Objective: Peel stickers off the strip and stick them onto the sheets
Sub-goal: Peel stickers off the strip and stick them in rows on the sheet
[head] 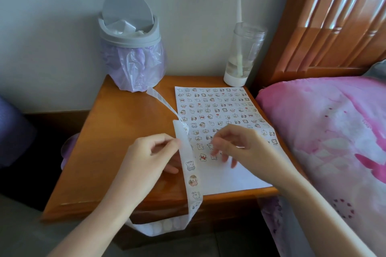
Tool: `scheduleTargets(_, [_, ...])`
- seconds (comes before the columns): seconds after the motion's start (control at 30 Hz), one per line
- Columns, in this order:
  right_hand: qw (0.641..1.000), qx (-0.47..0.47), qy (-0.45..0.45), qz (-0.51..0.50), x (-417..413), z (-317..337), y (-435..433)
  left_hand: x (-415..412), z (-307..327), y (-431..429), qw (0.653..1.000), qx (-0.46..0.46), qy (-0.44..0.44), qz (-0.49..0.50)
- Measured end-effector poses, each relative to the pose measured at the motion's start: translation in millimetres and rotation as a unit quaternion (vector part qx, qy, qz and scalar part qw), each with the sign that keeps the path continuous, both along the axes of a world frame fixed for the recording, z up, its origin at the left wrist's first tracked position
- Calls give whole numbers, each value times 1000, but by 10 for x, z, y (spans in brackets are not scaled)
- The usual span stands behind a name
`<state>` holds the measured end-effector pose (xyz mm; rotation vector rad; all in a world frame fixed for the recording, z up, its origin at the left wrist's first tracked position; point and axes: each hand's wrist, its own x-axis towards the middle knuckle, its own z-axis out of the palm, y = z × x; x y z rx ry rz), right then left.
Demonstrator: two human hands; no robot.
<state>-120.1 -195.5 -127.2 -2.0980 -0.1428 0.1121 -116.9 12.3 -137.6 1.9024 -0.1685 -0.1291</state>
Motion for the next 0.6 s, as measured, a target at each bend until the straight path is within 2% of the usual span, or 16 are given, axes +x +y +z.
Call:
scheduleTargets(0.1, [997, 60, -17, 50, -113, 84, 222, -24, 53, 7, 998, -46, -20, 26])
scheduleTargets(0.27, [994, 97, -27, 37, -190, 105, 327, -37, 68, -17, 997, -57, -42, 36])
scheduleTargets(0.33, [995, 88, -30, 27, -197, 97, 332, -47, 92, -33, 997, -70, -31, 28])
scheduleTargets(0.47, [994, 100, -37, 2, -205, 106, 314, -68, 161, -65, 989, -139, 54, -5])
scheduleTargets(0.6, [994, 100, -47, -7, -215, 129, 306, -79, 151, -69, 994, -100, 40, -34])
